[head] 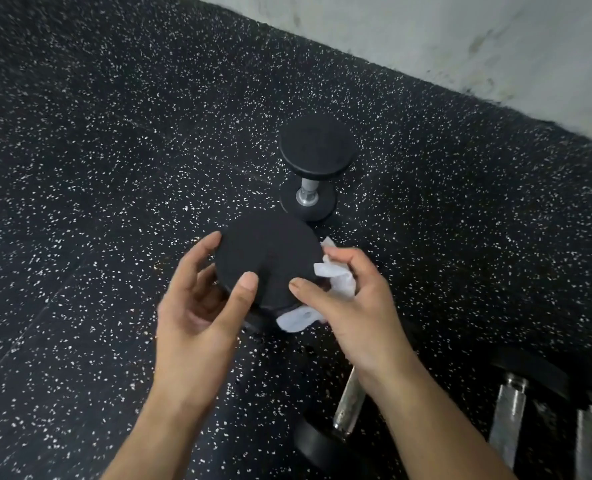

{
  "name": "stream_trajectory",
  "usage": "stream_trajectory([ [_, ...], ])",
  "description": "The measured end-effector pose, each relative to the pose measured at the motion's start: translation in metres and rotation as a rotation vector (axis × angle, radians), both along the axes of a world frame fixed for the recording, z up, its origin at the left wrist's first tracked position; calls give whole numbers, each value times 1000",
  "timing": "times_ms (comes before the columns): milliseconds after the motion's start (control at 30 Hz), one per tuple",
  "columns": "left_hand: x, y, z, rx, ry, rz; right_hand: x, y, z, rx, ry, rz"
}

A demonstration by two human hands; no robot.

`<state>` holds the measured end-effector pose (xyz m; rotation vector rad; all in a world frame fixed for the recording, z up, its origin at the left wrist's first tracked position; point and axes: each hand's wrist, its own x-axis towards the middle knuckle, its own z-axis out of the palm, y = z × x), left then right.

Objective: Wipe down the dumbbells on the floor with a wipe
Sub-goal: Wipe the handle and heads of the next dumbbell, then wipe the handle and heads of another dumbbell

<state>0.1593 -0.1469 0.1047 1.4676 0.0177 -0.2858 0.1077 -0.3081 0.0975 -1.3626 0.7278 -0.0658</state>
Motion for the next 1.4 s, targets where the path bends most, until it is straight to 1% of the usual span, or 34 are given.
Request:
stream_trajectory([
  [33,0,-7,-3,-18,16,-26,1,-9,2,-69,-14,13],
  [100,4,-24,-10,-20,15,-99,2,-33,4,-131,-45,17],
  [333,31,-114,-11,-9,-81,-307,7,-134,9,-151,-96,-154],
  [567,49,-185,-13,-24,-15,-393,20,-205,11,-186,-76,-185],
  [667,49,-202,-18,-13,14,-387,24,-221,3,-170,-49,-183],
  [800,52,-215,-17,3,5,-426,23,-231,-5,-171,-38,-166],
  [900,55,-210,-18,-1,13,-468,19,-229,-5,-152,-39,-168],
  [1000,48,-190,-19,55,-14,-490,7,-219,-6,-140,-52,-250],
  [1067,37,-168,-21,112,-40,-520,-9,-206,-6,-160,-53,-316],
  [1133,20,-138,-25,214,-83,-578,-29,-186,-6,-167,-31,-332],
  [1200,0,-103,-30,337,-120,-621,-52,-161,-9,-170,16,-292],
  [1267,-22,-68,-36,436,-131,-621,-73,-135,-12,-162,69,-223],
  [1333,-45,-35,-46,530,-118,-570,-93,-110,-17,-145,114,-157],
  [1400,-70,-10,-59,618,-96,-506,-109,-88,-26,-69,126,-101],
])
